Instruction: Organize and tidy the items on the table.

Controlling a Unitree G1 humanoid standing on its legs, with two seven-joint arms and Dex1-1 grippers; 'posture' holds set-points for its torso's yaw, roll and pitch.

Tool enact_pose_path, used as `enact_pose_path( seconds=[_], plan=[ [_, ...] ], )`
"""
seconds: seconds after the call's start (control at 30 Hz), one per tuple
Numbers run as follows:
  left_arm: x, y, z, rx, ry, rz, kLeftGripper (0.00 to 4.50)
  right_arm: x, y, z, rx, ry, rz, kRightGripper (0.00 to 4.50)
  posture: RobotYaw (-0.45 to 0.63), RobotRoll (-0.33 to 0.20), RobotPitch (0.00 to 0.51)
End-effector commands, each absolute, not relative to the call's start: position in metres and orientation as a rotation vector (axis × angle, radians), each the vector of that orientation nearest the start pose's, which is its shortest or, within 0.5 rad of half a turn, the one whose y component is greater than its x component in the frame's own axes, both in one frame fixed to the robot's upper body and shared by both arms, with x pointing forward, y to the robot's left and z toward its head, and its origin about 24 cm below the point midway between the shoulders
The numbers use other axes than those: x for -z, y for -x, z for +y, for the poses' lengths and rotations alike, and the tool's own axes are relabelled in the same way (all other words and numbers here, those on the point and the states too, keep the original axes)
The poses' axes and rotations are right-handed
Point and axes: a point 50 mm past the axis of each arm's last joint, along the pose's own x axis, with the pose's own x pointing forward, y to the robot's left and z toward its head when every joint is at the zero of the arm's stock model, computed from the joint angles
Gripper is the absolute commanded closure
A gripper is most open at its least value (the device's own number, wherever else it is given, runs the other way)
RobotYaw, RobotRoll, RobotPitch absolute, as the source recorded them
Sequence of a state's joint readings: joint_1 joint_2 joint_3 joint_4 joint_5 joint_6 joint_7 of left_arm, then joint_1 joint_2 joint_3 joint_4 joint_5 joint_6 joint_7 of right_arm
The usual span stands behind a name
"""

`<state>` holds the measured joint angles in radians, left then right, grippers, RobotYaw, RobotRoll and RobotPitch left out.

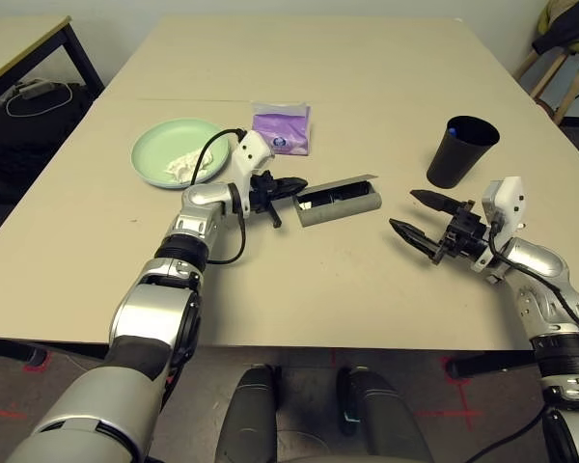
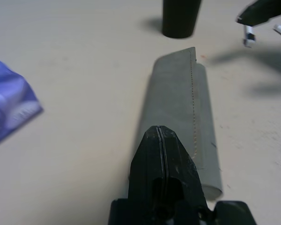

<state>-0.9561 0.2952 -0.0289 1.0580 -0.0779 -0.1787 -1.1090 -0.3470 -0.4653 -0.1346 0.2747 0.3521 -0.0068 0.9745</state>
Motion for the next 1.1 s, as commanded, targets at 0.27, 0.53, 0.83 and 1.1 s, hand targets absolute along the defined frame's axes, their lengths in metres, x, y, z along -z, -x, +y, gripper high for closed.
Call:
enact_pose_path(
  seconds=[0.27, 0.53, 0.83, 1.1],
  plan=[
    [-0.121, -0.368, 0.134, 1.204, -0.231, 0.06, 4.45, -0.108, -0.296, -0.228, -0.784, 0.102, -0.062, 0.0, 0.11, 0.0, 0.129],
    [-0.114, -0.363, 0.136, 1.231, -0.243, 0.103, 4.45, -0.111, -0.298, -0.226, -0.79, 0.121, -0.072, 0.0, 0.11, 0.0, 0.126],
    [-0.114, -0.363, 0.135, 1.228, -0.246, 0.12, 4.45, -0.115, -0.299, -0.226, -0.792, 0.132, -0.082, 0.0, 0.1, 0.0, 0.121],
    [-0.11, -0.361, 0.138, 1.239, -0.281, 0.168, 4.45, -0.116, -0.299, -0.226, -0.789, 0.136, -0.087, 0.0, 0.1, 0.0, 0.123]
  ],
)
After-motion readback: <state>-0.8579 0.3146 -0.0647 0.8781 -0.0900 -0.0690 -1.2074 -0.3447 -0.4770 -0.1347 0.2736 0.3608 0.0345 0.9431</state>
